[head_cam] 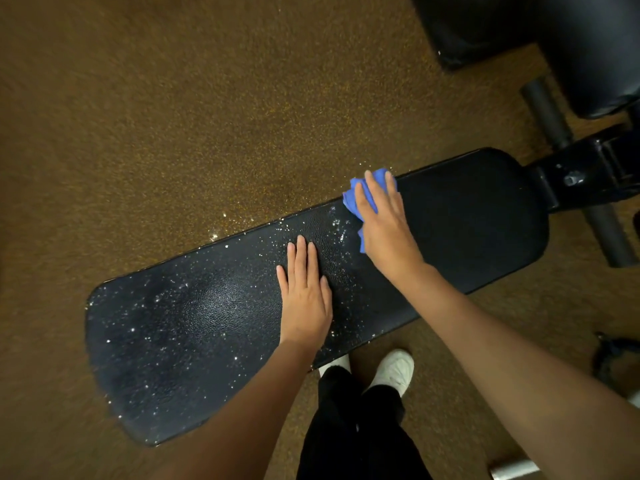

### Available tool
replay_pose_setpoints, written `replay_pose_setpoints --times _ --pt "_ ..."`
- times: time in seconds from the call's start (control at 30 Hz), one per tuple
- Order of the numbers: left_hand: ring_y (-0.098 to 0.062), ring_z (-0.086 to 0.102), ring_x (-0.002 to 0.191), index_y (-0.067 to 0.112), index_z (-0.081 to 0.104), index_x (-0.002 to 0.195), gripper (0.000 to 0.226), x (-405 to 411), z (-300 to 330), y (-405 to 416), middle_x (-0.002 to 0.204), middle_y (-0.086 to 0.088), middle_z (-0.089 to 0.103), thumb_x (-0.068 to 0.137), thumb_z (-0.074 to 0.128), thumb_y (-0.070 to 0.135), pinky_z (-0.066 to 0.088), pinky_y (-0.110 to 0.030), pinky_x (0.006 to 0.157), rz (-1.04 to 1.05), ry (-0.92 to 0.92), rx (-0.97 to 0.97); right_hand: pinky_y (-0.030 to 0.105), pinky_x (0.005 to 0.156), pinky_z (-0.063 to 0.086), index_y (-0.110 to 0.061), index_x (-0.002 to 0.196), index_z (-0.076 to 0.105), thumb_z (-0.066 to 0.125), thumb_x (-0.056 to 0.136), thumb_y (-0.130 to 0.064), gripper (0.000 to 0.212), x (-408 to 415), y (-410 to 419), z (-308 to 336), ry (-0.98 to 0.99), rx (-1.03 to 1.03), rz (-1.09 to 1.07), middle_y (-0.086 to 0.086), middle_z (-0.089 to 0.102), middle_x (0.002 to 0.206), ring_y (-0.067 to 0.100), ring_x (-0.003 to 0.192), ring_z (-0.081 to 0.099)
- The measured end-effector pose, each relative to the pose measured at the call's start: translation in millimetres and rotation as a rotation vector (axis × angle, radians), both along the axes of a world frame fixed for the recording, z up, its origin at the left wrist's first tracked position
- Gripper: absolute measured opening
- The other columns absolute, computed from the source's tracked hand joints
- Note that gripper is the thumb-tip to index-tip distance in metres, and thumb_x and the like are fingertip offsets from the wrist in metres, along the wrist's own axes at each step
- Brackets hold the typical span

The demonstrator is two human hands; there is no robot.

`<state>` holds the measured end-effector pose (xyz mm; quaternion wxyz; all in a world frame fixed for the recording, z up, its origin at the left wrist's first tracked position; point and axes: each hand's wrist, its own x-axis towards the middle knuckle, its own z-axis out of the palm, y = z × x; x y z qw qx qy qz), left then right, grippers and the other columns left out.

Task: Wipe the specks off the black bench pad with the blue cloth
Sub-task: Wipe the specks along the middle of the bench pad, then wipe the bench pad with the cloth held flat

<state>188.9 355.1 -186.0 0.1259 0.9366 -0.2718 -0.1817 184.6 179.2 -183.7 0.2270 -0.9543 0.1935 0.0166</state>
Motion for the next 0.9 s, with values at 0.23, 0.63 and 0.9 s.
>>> replay_pose_setpoints --times 0.23,0.63,0.9 --pt "-0.013 0.005 0.143 0.008 0.009 0.147 0.061 3 18 -8 0.155 -0.005 0.012 0.091 0.007 0.032 -0.001 -0.034 0.115 0.159 0.094 -0.216 0.053 0.114 0.015 -0.004 0.143 0.032 0.051 0.085 -0.008 0.061 3 21 13 -0.032 0.240 0.173 0.016 0.019 0.153 0.041 0.142 0.003" --pt "-0.041 0.001 0.141 0.012 0.002 0.149 0.065 18 20 -123 0.155 -0.018 0.006 0.098 0.025 0.046 0.004 -0.053 0.112 0.040 -0.044 0.244 0.053 0.115 0.010 -0.016 0.149 0.016 0.046 0.094 -0.013 0.062 -95 -16 30 0.204 0.144 -0.156 0.006 -0.002 0.158 0.030 0.143 -0.010" --pt "-0.039 0.029 0.135 0.008 0.021 0.146 0.055 30 15 -111 0.145 -0.020 0.035 0.095 0.013 0.027 0.023 -0.051 0.110 0.007 -0.180 0.294 0.048 0.111 -0.008 -0.024 0.150 0.003 0.034 0.097 -0.037 0.062 -96 -12 22 0.296 0.101 -0.104 0.006 -0.016 0.156 0.031 0.139 -0.023"
